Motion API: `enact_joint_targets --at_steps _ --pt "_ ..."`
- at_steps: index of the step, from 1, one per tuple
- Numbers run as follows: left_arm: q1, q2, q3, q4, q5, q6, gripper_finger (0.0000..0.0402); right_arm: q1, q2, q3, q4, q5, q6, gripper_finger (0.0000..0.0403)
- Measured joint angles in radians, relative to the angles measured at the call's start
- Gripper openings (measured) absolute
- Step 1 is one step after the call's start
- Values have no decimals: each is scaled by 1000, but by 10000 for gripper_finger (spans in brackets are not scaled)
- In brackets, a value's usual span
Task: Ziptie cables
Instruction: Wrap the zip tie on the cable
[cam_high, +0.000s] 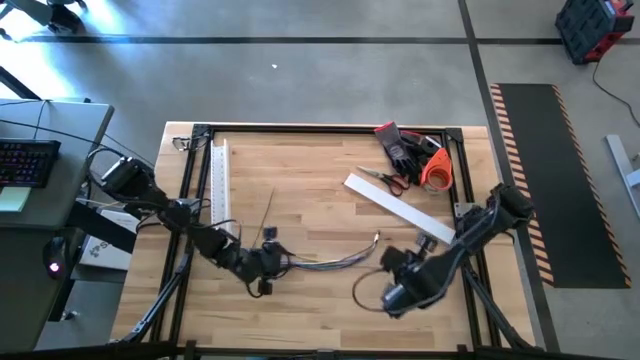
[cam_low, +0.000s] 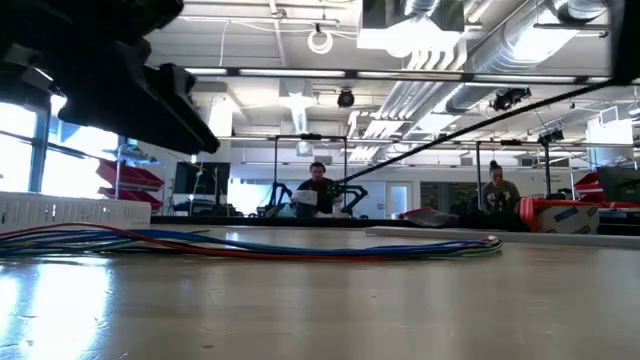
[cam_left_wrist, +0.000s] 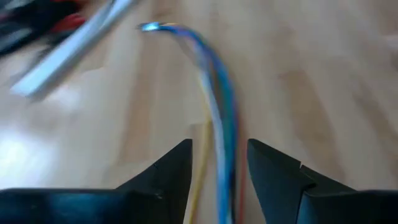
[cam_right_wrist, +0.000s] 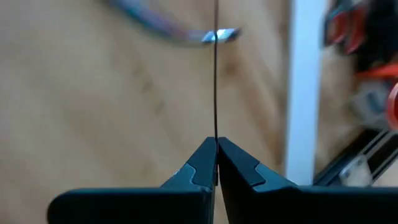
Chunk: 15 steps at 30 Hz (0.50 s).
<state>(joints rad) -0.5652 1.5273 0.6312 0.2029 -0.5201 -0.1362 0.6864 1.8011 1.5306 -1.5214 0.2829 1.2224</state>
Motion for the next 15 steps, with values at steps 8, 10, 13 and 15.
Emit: enact_joint_targets --at_steps 8,10,13,15 --pt "132 117 58 59 283 105 196 118 0 158 12 -183 31 0" --pt "152 162 87 52 341 105 213 141 13 195 2 -207 62 0" --pt "168 229 137 22 350 132 234 168 33 245 -26 -239 112 0" --pt "169 273 176 -24 320 153 241 188 52 273 -36 -241 143 0"
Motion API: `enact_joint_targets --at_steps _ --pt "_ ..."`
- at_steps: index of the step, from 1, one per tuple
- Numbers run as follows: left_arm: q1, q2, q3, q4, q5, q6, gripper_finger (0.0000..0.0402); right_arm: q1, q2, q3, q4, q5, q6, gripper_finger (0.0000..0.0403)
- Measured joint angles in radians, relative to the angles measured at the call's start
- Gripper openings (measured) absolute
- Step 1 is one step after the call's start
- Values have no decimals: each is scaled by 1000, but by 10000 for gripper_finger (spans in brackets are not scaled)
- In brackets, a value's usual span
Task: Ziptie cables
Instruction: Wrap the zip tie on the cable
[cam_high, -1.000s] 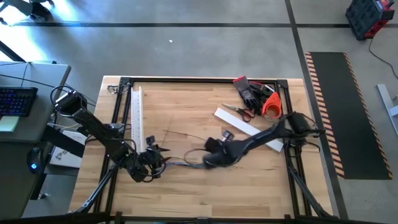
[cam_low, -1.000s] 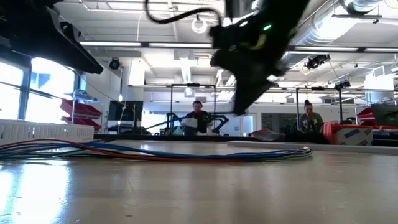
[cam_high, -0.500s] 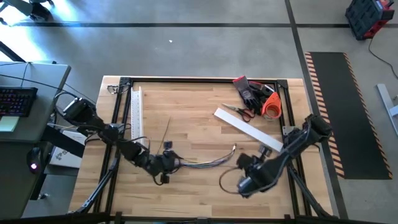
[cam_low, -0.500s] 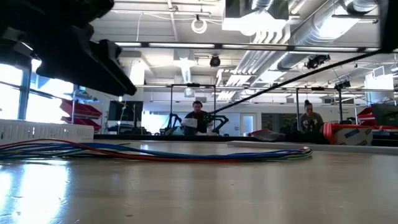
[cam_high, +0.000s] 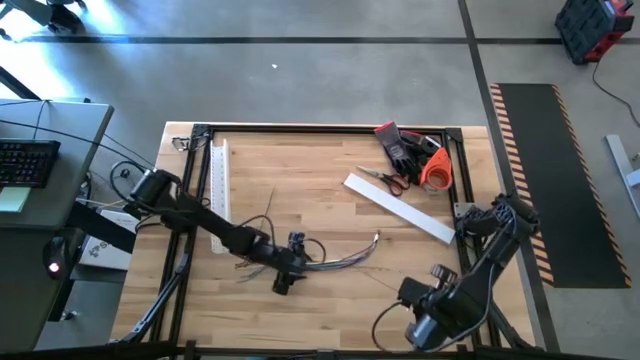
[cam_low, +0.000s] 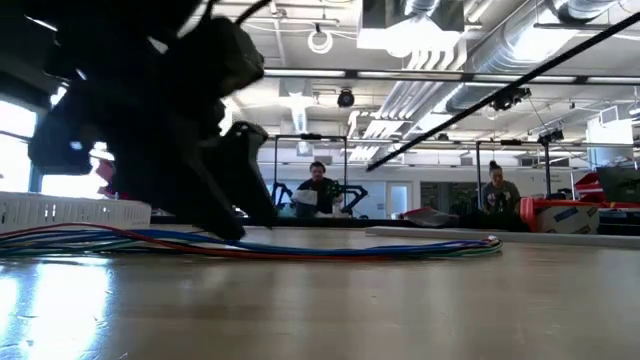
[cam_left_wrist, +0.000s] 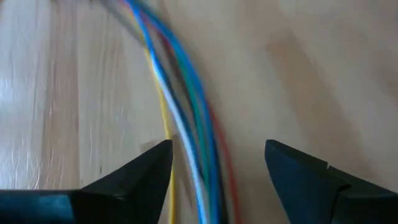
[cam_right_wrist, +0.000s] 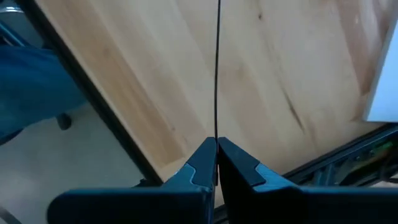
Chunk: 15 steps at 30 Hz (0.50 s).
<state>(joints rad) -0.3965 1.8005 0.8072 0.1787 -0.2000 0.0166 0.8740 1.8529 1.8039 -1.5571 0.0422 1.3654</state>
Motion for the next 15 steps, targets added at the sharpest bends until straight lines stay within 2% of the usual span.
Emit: enact_joint_targets --at_steps 4,8,11,15 --pt "3 61 84 -104 -58 0 245 27 35 43 1 -7 30 0" --pt "14 95 129 -159 -45 -9 233 52 79 83 2 -12 56 0" --pt "38 99 136 -170 15 -34 195 64 113 104 4 -39 60 0" --pt "71 100 136 -194 60 -73 117 73 169 128 5 -126 86 0"
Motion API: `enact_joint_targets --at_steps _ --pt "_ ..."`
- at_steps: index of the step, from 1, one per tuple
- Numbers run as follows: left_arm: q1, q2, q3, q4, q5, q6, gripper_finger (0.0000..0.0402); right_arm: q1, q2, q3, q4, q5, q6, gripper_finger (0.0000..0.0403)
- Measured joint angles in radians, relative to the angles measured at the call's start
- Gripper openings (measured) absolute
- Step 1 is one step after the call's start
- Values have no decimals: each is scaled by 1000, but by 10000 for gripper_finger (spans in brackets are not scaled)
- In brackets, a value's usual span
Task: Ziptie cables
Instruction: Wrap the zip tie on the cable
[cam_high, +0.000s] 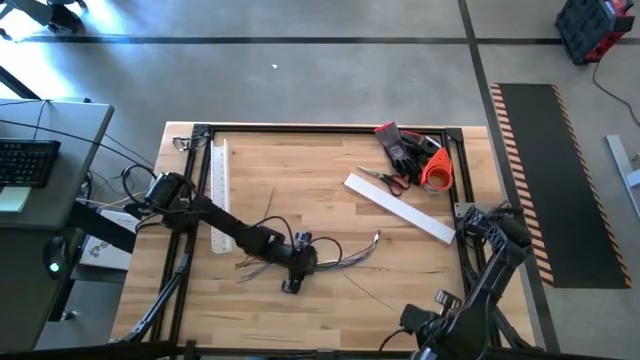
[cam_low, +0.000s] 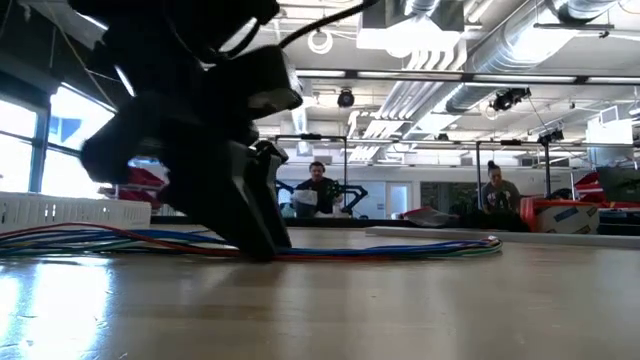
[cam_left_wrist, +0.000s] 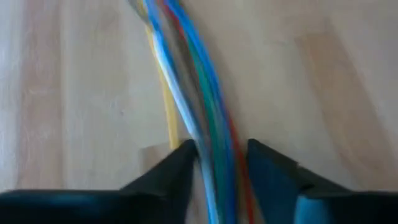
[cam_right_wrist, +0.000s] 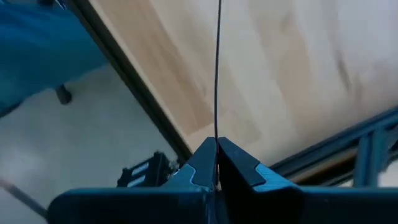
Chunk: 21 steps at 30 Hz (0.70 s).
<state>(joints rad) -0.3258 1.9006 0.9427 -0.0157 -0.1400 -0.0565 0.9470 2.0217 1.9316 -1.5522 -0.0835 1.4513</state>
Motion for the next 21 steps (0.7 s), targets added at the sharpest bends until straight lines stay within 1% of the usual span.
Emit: enact_joint_targets --at_steps 4,6,11,18,21 --pt "34 7 -1 1 35 -4 33 -4 24 10 7 -35 8 0" --pt "44 8 -1 1 44 -19 10 -5 35 10 10 -48 8 0" --pt "54 -5 31 -28 37 -41 4 -24 38 8 17 -49 -33 0" --pt "60 -12 120 -83 -21 -84 1 -73 47 8 32 -54 -125 0" --pt "59 -12 152 -122 -20 -98 1 -92 50 8 21 -58 -147 0"
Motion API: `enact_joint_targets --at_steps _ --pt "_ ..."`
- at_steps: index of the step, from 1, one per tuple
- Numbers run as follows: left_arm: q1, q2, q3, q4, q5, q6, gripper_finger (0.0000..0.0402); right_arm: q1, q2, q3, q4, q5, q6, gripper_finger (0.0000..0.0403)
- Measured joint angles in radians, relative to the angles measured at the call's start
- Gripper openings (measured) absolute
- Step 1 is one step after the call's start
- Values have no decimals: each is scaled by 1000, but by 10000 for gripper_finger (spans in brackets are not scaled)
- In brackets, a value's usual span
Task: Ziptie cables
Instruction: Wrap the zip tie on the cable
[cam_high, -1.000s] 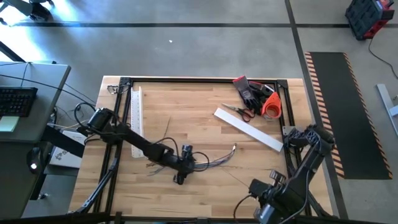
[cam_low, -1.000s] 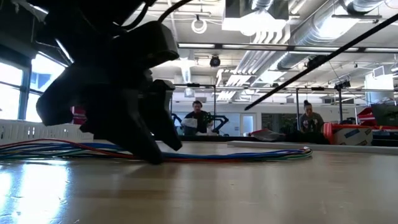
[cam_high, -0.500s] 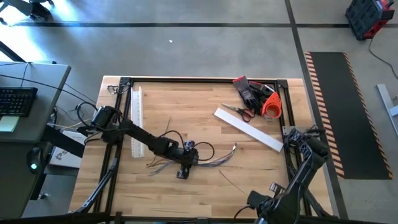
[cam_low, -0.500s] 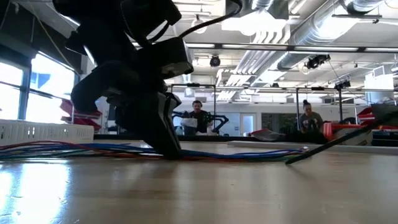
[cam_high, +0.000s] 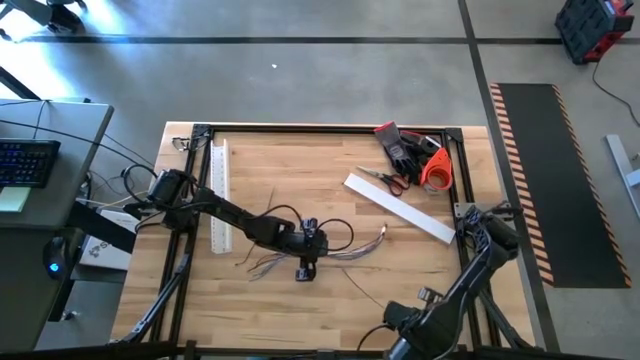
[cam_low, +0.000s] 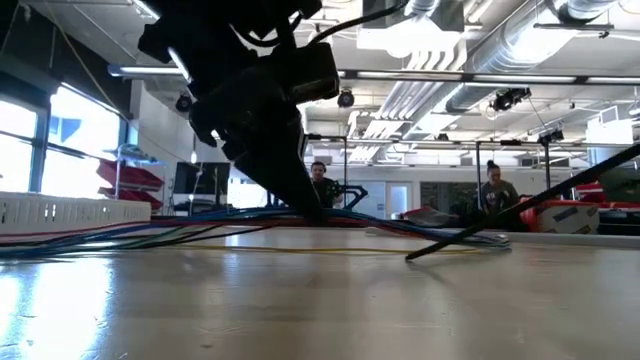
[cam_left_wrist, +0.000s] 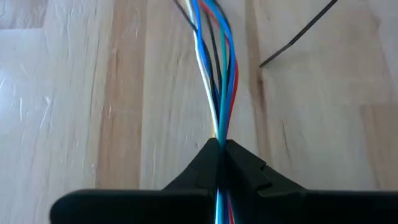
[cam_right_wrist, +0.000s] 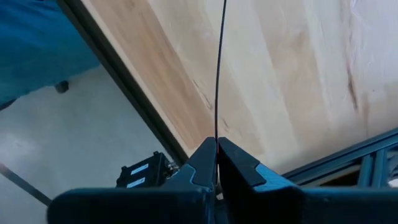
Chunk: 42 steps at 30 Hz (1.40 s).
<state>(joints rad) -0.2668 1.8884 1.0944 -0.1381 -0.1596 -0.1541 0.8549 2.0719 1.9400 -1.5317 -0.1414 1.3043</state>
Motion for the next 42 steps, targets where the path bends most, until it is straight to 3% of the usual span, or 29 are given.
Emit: enact_joint_targets --at_steps 8,19,31,42 --pt "-10 -9 19 2 20 -2 0 -67 16 0 -3 34 -4 0" --pt "-34 -10 19 11 25 -11 0 -108 34 0 -37 -79 12 0" --pt "-58 1 4 39 38 -27 2 -211 152 0 -30 -1 30 0" --pt "-69 2 -34 96 18 17 88 -312 225 0 48 165 46 0"
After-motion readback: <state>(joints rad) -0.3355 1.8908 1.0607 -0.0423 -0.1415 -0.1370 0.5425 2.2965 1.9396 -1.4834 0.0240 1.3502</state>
